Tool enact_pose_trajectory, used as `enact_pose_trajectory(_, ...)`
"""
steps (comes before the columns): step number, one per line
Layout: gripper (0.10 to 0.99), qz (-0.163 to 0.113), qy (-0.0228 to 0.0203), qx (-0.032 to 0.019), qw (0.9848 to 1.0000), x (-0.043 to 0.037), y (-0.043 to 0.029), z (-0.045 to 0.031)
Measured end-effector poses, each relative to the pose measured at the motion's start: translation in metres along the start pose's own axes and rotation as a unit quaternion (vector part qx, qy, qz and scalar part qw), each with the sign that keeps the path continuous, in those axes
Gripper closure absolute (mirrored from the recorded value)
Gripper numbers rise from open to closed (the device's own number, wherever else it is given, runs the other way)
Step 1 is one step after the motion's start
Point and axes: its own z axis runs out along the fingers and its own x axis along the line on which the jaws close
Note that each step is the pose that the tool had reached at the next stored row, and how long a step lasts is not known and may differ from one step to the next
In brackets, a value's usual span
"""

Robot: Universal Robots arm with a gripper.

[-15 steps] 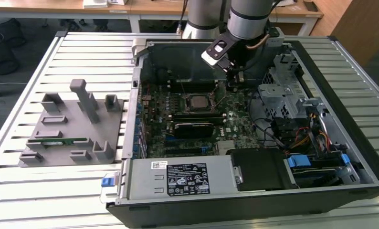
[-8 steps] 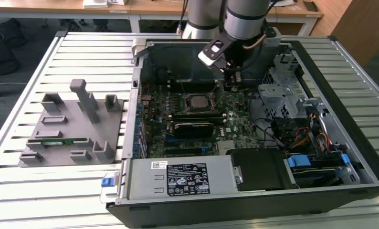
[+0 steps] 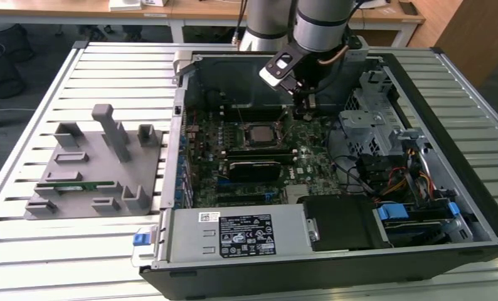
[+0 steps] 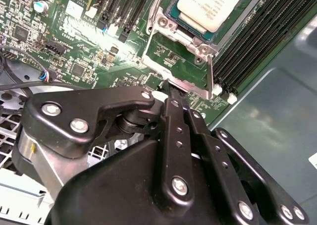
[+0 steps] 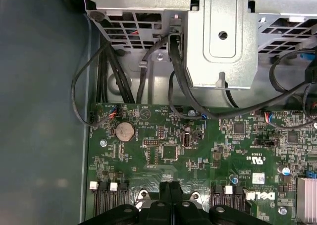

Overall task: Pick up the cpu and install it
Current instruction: 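Close the cpu cover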

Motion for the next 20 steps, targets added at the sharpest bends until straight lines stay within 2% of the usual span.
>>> enact_pose_trajectory(20, 0.980, 0.000, 0.0000, 0.0000, 1.0000, 0.0002, -0.0065, 0.0000)
